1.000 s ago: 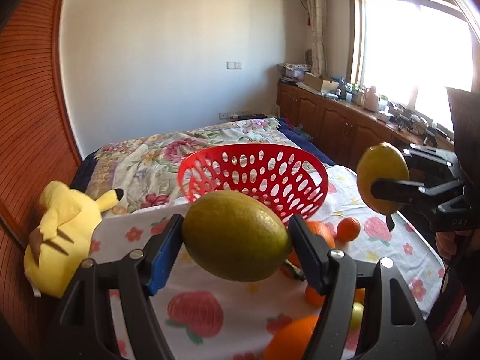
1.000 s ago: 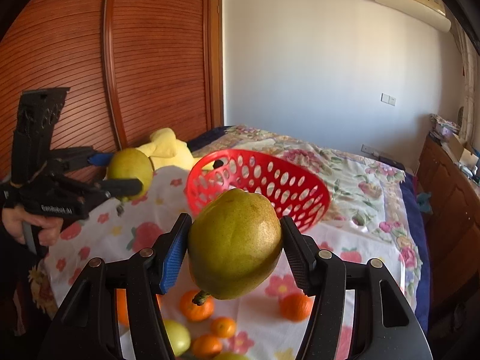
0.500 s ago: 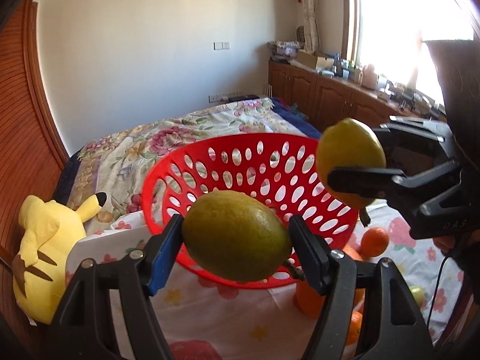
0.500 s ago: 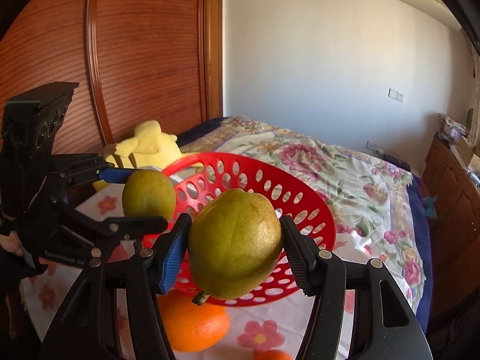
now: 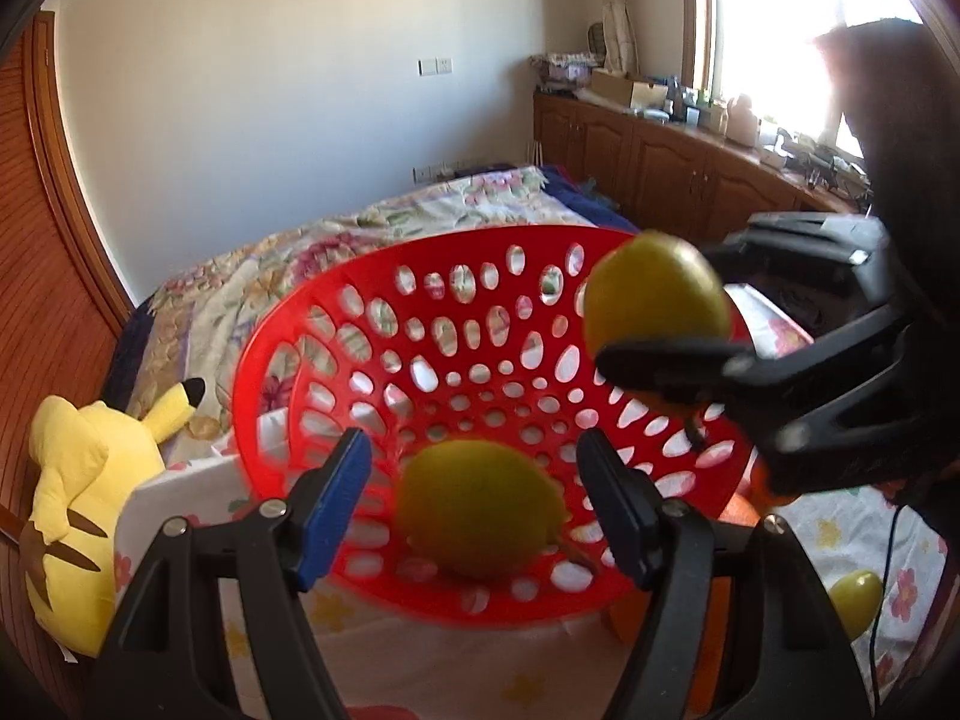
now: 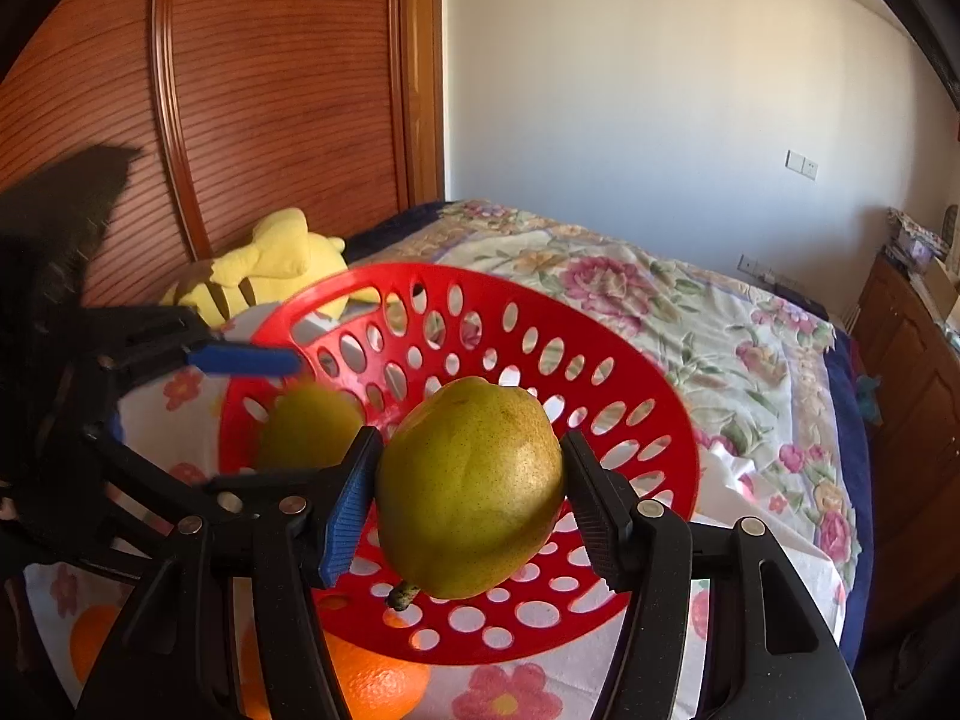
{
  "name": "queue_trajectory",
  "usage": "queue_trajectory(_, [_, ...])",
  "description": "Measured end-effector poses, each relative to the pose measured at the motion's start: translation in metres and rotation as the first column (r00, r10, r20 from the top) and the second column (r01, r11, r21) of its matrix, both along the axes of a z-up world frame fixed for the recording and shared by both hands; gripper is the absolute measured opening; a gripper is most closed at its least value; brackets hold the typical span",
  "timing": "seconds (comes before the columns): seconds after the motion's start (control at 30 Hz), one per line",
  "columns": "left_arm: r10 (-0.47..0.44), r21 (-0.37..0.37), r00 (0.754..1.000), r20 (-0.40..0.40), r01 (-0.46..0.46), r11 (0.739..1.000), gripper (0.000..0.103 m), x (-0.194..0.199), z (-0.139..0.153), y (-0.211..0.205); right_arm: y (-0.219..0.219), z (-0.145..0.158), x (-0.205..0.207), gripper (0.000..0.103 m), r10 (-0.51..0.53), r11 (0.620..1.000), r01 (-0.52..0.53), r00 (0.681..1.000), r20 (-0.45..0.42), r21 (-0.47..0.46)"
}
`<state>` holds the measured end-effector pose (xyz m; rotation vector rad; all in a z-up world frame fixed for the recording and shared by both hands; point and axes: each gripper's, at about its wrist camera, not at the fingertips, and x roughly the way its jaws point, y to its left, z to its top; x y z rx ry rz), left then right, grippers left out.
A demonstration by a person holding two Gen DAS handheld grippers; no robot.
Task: Organize fruits
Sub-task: 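Open both tools to drop the pear and lemon into the basket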
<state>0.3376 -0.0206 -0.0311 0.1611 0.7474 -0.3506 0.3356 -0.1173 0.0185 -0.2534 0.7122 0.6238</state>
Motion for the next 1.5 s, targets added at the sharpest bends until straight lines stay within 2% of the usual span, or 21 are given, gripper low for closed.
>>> queue_trajectory(0.17, [-0.002, 0.004, 1.000, 0.010, 0.002, 1.000, 0.071, -0.002, 0.002, 0.002, 0.003, -0.008, 0.004, 0.062, 0.011, 1.000, -0.011, 1.000, -0.018, -0.022])
queue_trajectory(0.47, [0.043, -0.043, 0.999, 0.024, -0.042, 0.998, 0.071, -0.018, 0.005, 0.027, 0.011, -0.019, 0.011, 0.062, 0.017, 0.999, -0.019, 0.998, -0.052, -0.044])
queue_trajectory(0.7, [0.065, -0.078, 0.997, 0.035, -0.062, 0.995, 0.071, -0.036, 0.008, 0.048, 0.025, -0.023, 0.011, 0.062, 0.076, 0.996, -0.081, 0.992, -0.104, -0.044])
queue_trajectory(1.07, [0.091, -0.120, 0.995, 0.029, -0.087, 0.989, 0.071, -0.056, -0.002, 0.063, 0.035, -0.029, 0.009, 0.062, 0.062, 0.993, -0.072, 0.992, -0.109, -0.095])
queue_trajectory(1.17, [0.090, -0.123, 0.996, 0.027, -0.086, 0.989, 0.071, -0.060, -0.003, 0.064, 0.032, -0.026, 0.006, 0.063, 0.060, 0.995, -0.068, 0.993, -0.100, -0.073])
queue_trajectory(1.23, [0.088, -0.124, 0.996, 0.029, -0.084, 0.989, 0.071, -0.063, -0.003, 0.064, 0.028, -0.020, 0.005, 0.068, 0.058, 0.997, -0.062, 0.994, -0.096, -0.045])
queue_trajectory(1.5, [0.086, -0.146, 0.996, 0.039, -0.079, 0.986, 0.071, -0.082, 0.003, 0.059, 0.012, 0.002, -0.011, 0.067, 0.037, 0.999, -0.037, 0.997, -0.065, 0.007])
